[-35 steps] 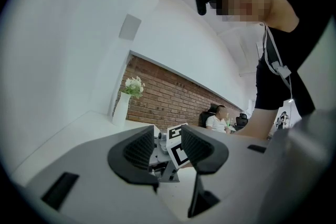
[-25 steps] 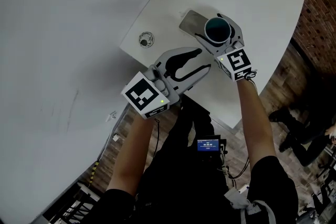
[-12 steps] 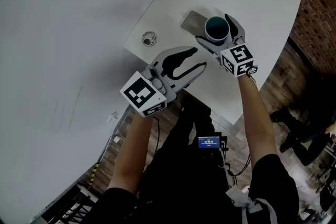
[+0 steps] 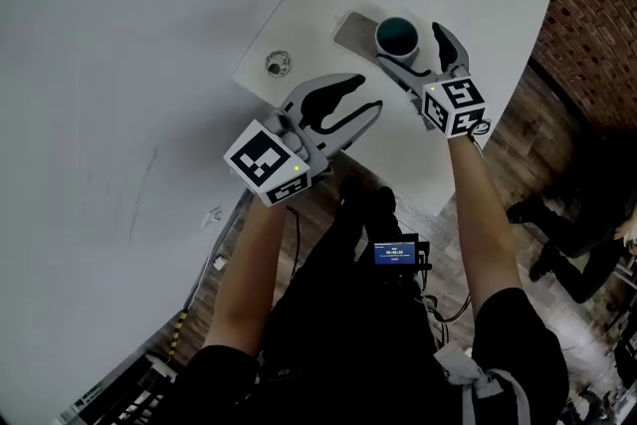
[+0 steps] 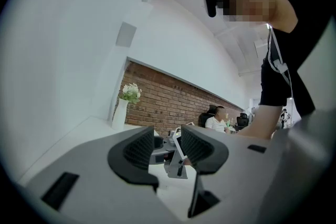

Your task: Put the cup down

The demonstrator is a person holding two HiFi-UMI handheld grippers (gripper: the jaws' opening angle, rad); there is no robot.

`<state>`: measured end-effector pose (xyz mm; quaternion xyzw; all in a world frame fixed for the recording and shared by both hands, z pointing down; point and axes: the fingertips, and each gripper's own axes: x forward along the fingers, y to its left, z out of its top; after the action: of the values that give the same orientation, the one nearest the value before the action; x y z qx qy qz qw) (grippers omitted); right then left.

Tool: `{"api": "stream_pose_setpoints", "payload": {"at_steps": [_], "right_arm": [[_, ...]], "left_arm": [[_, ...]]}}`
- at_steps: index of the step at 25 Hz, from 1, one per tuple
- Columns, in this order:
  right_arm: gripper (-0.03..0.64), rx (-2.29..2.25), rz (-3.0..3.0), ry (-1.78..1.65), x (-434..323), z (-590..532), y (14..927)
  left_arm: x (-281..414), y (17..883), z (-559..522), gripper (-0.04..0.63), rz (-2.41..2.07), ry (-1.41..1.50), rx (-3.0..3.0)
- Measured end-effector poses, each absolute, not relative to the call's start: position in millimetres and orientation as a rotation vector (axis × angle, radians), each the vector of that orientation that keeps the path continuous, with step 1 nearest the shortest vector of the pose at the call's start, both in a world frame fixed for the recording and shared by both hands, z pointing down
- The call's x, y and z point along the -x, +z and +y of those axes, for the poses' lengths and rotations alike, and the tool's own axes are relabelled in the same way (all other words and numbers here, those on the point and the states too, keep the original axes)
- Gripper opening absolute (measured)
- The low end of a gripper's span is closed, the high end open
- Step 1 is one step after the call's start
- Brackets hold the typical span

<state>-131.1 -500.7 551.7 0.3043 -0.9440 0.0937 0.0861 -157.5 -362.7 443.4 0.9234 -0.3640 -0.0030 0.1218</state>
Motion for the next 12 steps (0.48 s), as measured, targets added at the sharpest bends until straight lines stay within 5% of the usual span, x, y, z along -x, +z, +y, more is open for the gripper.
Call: {"api": "stream_pose_setpoints", "payload": {"at_steps": [6, 12], "right_arm": [[0.552, -0.944, -2.801, 0.358, 107, -484, 542], [0.468, -0.934, -2.814, 0.362, 96, -464, 527]], "left_arm": [[149, 439, -354, 0.166, -1.06, -0.006, -2.696], [137, 436, -345, 0.166, -1.048, -0.003, -2.705]]}}
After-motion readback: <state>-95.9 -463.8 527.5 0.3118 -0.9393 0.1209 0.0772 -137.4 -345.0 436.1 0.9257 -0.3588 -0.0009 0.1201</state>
